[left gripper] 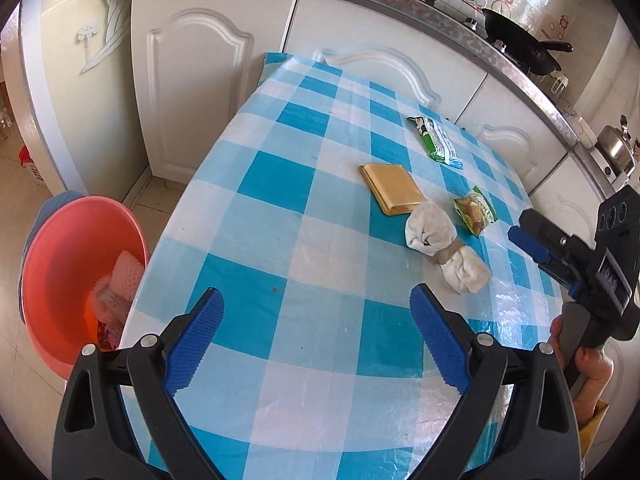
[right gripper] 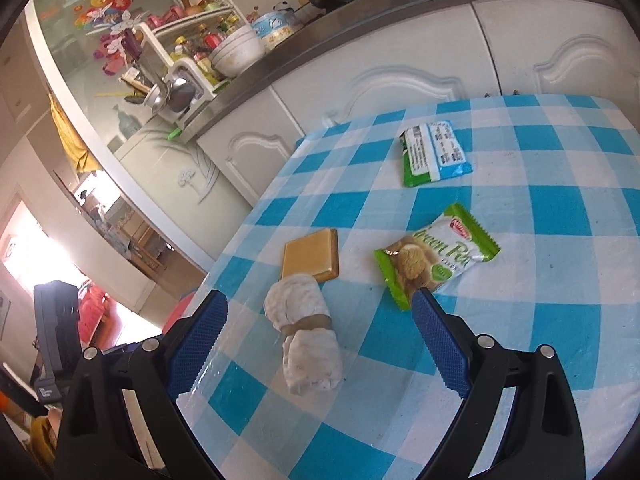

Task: Collect trash
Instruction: 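Lower the right tool toward the white cloth bundle with tan band, then close the right tool on the cloth bundle while the left tool grasps the tan square box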

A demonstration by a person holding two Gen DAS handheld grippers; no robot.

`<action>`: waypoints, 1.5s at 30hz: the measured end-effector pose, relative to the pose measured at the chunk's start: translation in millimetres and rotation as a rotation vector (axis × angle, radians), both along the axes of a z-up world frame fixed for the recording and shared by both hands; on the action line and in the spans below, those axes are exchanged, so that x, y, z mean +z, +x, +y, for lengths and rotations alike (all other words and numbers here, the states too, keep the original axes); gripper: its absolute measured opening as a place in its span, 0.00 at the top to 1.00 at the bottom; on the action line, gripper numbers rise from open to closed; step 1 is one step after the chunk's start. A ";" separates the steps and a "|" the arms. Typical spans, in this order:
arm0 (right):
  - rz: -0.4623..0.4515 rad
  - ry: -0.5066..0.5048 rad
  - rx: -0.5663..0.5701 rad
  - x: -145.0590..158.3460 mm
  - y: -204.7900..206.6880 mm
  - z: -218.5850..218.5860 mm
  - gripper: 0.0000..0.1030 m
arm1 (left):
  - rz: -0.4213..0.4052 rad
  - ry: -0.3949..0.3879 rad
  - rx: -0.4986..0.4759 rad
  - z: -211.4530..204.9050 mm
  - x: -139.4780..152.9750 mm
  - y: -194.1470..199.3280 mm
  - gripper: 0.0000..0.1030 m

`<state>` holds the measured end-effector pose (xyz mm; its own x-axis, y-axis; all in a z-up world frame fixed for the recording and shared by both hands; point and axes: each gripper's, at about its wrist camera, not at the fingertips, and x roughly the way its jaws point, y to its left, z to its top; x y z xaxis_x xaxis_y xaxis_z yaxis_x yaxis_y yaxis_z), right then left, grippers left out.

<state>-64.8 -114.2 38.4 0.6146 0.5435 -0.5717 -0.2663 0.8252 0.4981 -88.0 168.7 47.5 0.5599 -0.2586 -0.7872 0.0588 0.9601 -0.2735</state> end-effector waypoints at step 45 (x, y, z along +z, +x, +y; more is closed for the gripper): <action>-0.044 0.032 -0.115 1.7 -8.6 -30.1 0.68 | -0.033 0.020 0.027 -58.3 0.1 60.2 0.08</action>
